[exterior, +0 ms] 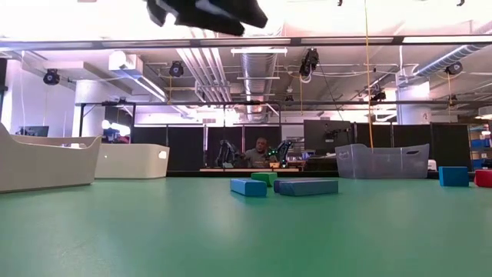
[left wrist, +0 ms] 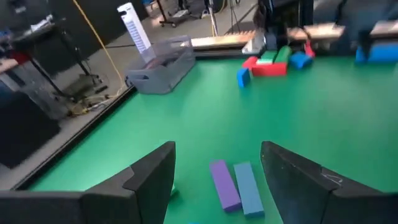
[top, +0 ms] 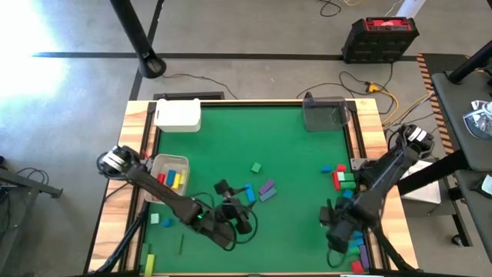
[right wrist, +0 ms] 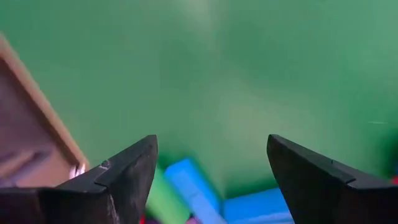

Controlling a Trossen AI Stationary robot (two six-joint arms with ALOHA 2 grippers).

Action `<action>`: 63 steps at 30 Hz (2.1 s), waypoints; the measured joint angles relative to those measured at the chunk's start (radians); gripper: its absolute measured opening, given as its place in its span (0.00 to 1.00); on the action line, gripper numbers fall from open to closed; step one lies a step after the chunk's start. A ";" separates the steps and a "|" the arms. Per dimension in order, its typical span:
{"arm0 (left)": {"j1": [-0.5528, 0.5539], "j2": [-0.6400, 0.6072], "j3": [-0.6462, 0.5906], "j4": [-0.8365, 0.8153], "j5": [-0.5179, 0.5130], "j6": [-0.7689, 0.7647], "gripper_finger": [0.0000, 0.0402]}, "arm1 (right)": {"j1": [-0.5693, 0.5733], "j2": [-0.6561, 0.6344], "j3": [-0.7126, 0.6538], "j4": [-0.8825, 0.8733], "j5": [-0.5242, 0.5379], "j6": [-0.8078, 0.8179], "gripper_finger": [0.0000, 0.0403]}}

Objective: Sort blocks by size
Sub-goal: Put the green cylindrical block into the gray bin

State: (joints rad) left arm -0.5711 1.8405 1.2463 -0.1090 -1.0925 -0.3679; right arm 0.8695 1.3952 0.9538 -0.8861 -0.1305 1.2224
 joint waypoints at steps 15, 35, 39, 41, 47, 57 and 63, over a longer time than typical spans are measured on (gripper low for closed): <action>-0.004 0.031 0.086 -0.091 -0.010 0.074 0.55 | 0.229 0.325 0.229 -0.075 -0.046 -0.009 0.72; -0.003 0.031 0.067 -0.086 -0.026 0.045 0.55 | 0.245 0.416 0.268 -0.062 0.014 -0.047 0.34; -0.004 0.031 0.066 -0.090 -0.027 0.041 0.55 | 0.245 0.413 0.260 -0.032 0.042 -0.071 0.29; -0.004 0.030 0.065 -0.092 -0.027 0.041 0.55 | 0.245 0.413 0.257 -0.025 0.050 -0.078 0.30; -0.008 0.030 0.034 -0.095 -0.095 -0.018 0.55 | 0.245 0.413 0.217 0.012 0.074 -0.086 0.39; -0.064 0.026 -0.064 -0.042 -0.019 -0.168 0.55 | 0.164 0.376 0.175 0.069 0.094 -0.298 0.31; -0.148 0.007 -0.066 0.058 -0.016 -0.102 0.55 | 0.059 0.251 0.185 0.089 0.431 -0.514 0.31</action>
State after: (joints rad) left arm -0.7195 1.8476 1.1801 -0.0514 -1.1086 -0.4694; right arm 0.9286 1.6464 1.1389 -0.7966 0.3008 0.7083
